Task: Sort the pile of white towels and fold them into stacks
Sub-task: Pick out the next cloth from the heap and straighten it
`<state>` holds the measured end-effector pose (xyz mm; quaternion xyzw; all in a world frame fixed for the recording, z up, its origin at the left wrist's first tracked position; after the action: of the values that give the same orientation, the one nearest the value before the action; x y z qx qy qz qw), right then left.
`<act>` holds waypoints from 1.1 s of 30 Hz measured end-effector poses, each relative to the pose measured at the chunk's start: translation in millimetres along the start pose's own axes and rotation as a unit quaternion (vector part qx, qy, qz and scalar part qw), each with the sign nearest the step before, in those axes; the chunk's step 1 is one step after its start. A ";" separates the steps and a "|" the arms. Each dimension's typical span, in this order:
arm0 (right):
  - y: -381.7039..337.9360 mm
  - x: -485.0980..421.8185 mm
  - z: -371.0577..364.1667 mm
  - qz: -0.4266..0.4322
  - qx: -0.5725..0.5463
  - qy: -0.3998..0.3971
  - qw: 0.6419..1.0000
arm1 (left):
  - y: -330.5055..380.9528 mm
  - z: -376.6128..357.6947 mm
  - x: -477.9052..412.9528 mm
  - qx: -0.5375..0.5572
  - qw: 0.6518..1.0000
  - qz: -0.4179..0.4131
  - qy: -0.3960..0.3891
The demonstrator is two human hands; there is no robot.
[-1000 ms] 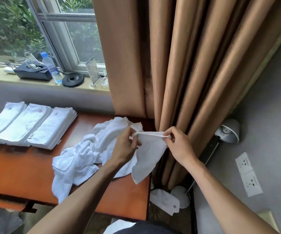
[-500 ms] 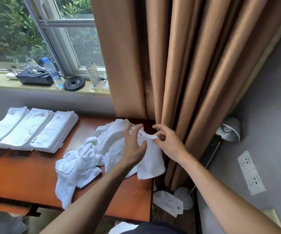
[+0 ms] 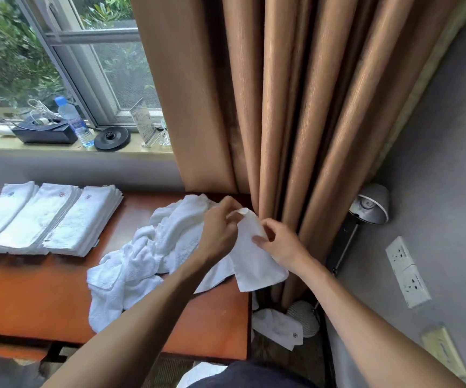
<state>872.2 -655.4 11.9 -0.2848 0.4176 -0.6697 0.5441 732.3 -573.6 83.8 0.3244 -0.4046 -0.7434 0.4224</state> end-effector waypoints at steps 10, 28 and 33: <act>52.8 29.9 3.7 -0.044 0.058 -0.002 0.997 | -35.4 51.9 -28.0 0.095 0.982 0.090 0.133; 64.2 46.3 29.6 -0.045 0.038 0.029 0.998 | -104.8 79.6 -12.8 0.097 0.939 0.230 0.236; 75.9 52.0 44.7 -0.074 -0.009 0.088 0.993 | -119.0 78.2 -4.6 0.106 0.930 0.254 0.246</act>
<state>934.0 -721.3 -36.0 -0.2597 0.4481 -0.7268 0.4512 626.4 -506.4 16.4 0.4262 -0.4330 -0.4613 0.6466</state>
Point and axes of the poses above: each hand's wrist, its own x-axis away from the middle knuckle, its own z-axis out of the back of the hand, y = z × x, the point moved 10 cm from there along -x, towards the middle knuckle, and after that the axes turned 8 degrees about z, right-handed, at the moved point
